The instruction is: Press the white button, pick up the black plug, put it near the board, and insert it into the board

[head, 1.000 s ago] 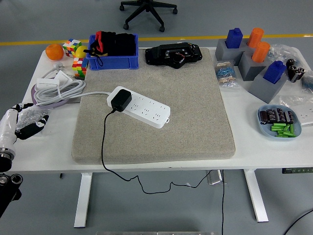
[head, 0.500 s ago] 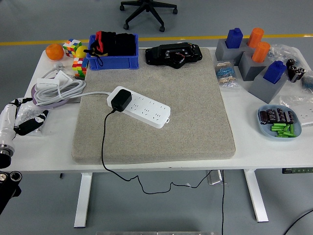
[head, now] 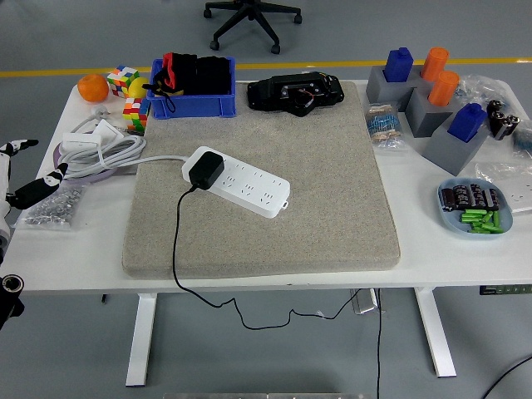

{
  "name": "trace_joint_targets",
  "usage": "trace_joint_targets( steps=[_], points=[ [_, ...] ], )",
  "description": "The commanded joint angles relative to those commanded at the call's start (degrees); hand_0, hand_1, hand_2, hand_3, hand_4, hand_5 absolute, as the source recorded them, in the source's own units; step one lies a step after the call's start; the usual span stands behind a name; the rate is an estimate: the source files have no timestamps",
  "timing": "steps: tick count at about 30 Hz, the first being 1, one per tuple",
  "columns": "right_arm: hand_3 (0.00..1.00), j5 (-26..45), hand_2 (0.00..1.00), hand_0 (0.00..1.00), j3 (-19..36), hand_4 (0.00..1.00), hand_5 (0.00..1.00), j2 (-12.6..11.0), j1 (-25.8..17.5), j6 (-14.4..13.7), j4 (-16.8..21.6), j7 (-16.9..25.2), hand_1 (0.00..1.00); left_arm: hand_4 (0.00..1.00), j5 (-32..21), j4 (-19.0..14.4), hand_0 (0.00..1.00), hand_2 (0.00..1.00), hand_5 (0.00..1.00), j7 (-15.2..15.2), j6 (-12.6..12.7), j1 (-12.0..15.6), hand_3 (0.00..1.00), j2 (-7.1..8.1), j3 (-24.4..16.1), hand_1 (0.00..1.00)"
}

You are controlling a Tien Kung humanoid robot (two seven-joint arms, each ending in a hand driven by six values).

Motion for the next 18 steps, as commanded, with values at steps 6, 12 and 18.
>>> trace_joint_targets(
  steps=[6,12,18],
  points=[
    [0.668,2.3,0.685,0.843,-13.8,0.814,0.559,-9.0,1.2,0.4,10.6,-0.7,0.703,0.814,-2.1,2.4,0.940,0.858,0.375,-1.5,0.0,-1.6,0.794,0.69,1.1,0.912],
    [0.666,1.0,0.685,0.844,-22.2,0.806,0.554,-14.2,4.1,0.1,16.5,-0.9,0.702,0.813,-5.7,5.0,0.941,0.867,0.378,-2.5,0.2,-5.8,0.801,2.52,3.4,0.916],
    [0.665,-3.2,0.685,0.844,-10.7,0.800,0.549,-8.0,2.0,-0.1,8.8,-0.2,0.702,0.812,-6.3,5.0,0.939,0.868,0.377,-2.8,-0.2,-9.9,0.800,3.24,5.3,0.916]
  ],
)
